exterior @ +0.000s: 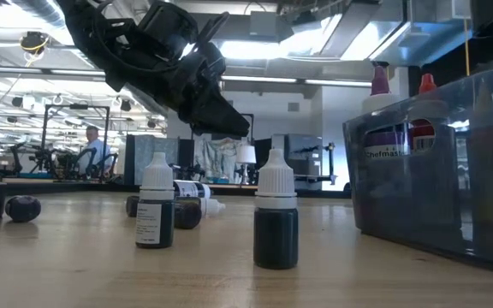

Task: Pick & Place food coloring
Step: Put the small black food coloring bottle into the bin

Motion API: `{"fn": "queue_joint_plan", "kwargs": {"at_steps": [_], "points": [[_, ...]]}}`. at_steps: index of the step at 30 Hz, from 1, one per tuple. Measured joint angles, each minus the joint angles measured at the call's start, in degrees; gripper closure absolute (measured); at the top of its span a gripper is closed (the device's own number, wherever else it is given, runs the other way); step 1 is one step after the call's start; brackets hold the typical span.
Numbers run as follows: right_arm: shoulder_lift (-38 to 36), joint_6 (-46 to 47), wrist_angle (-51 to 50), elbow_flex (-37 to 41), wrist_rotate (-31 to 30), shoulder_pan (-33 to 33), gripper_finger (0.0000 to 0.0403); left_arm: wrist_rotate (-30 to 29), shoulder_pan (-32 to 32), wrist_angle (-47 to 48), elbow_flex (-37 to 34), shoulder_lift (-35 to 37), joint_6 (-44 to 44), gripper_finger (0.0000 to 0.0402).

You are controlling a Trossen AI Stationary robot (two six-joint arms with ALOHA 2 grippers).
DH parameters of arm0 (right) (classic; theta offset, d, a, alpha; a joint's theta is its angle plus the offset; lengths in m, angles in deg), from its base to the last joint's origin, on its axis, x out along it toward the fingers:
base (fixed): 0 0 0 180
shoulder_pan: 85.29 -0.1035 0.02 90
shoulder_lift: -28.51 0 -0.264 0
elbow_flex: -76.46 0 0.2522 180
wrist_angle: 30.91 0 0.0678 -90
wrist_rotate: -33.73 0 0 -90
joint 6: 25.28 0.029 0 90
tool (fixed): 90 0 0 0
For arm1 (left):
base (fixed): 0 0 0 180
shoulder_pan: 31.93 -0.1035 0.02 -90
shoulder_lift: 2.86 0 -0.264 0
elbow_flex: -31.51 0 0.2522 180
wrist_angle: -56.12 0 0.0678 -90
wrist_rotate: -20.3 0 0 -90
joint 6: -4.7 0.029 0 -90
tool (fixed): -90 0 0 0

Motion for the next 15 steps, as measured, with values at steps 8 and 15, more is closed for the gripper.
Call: {"fn": "queue_joint_plan", "kwargs": {"at_steps": [8, 15], "points": [[-0.4, 0.5, -0.3, 0.1, 0.1, -0.7, 0.0304, 0.0, 0.0, 0.0, 0.0, 0.0, -0.4, 0.0270], [-0.7, 0.4, -0.4, 0.1, 0.1, -0.7, 0.0251, 0.0, 0.0, 0.0, 0.0, 0.0, -0.3, 0.0265]]}}
